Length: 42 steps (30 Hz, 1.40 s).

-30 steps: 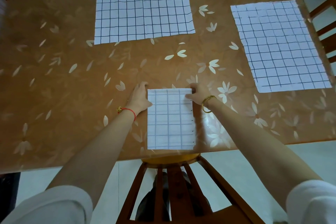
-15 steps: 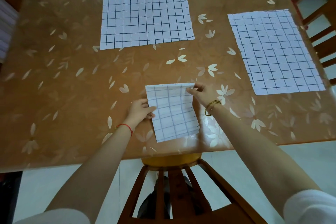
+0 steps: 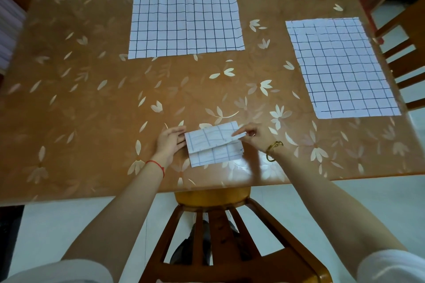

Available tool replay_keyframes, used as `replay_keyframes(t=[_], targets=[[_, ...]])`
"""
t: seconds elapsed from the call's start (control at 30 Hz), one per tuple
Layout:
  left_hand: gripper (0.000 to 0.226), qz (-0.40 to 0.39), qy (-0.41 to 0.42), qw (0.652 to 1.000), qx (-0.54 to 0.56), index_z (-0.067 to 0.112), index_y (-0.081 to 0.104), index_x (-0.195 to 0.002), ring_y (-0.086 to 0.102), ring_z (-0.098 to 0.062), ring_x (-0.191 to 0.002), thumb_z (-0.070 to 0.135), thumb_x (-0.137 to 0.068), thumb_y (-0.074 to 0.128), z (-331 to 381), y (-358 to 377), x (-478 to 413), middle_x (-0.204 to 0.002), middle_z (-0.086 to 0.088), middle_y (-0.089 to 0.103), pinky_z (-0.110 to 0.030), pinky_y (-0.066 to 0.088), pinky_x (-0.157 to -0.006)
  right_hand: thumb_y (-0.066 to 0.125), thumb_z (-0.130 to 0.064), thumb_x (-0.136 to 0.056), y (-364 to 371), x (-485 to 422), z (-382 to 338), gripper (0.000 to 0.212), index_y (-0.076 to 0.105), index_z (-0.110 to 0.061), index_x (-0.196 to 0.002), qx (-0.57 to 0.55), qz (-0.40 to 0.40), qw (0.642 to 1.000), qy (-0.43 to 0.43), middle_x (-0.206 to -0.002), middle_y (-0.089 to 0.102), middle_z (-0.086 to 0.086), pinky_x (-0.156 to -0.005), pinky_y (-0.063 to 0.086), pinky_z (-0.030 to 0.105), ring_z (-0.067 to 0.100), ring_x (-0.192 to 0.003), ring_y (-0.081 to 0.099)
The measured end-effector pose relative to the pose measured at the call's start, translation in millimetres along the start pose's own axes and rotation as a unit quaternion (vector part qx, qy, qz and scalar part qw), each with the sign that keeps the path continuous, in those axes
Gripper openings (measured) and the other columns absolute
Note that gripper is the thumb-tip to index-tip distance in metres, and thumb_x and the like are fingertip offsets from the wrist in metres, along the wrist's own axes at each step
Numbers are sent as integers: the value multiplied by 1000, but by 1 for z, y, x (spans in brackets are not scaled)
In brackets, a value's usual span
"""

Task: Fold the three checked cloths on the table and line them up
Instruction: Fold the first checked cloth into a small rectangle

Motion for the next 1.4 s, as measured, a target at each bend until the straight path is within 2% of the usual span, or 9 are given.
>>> replay_keyframes(t=[0.23,0.43,0.57,0.7,0.87,1.03,1.2,1.3,1.4], targets=[[26,-13,52,998,-29,8,65,-111,64,-21,-111,-5,-89,62,-15,-2,16,-117,-6,66,-32,55,-91,58,7,-80,11,22,9,39,78,-22,-96,17,-71,995,68,-94,73,-2,-69,45,10,-1,-62,56],[26,-23,112,983,-146,12,68,-113,63,-18,-112,0,-90,63,-18,-2,14,-112,2,68,-34,53,-96,54,-1,-82,16,24,10,34,77,-23,-94,21,-76,992,101,-96,67,-2,-66,43,16,6,-72,55],[27,-19,221,928,-300,14,70,-114,58,-19,-117,4,-89,65,-19,-5,15,-122,-2,66,-36,48,-103,55,-13,-86,15,20,1,22,77,-17,-87,94,-49,992,65,-89,52,-6,-76,44,24,10,-78,53],[41,7,274,857,-437,16,65,-123,52,-24,-121,17,-83,72,-24,-4,19,-128,-4,60,-38,42,-105,56,-23,-88,17,12,-4,11,56,-13,-91,130,46,988,68,-91,56,1,-74,50,35,22,-82,58],[55,-6,254,851,-459,17,55,-135,48,-27,-124,14,-83,71,-30,-2,21,-132,-7,55,-39,40,-106,58,-21,-88,29,8,1,17,53,-11,-100,126,50,972,193,-89,62,5,-68,48,32,27,-83,59],[56,-42,263,860,-436,10,53,-139,52,-29,-121,1,-85,64,-23,0,21,-136,-11,53,-38,43,-106,58,-13,-81,37,8,0,13,54,-13,-69,115,28,969,215,-67,55,3,-50,36,24,24,-66,52],[59,-57,254,854,-450,11,49,-142,50,-28,-126,1,-86,64,-24,-2,15,-142,-8,49,-42,43,-108,58,-16,-81,35,10,3,7,54,-14,-75,113,50,966,228,-69,56,1,-51,35,25,25,-70,54],[59,-59,260,851,-453,10,48,-143,48,-27,-128,2,-87,65,-25,-2,15,-143,-8,48,-42,42,-109,53,-18,-88,31,11,-4,15,52,-8,-100,113,115,966,203,-94,61,8,-62,41,31,27,-82,58],[61,-59,267,839,-471,12,46,-144,43,-27,-133,4,-87,66,-27,-2,16,-146,-7,47,-44,40,-111,50,-15,-90,35,9,-22,15,54,-6,-102,176,158,971,44,-113,56,11,-77,46,36,28,-97,53]])
Point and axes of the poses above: each hand's wrist, its own x-axis away from the middle knuckle, its own y-axis out of the palm, z = x × y, the point moved 3 cm from there along -x, towards the middle knuckle
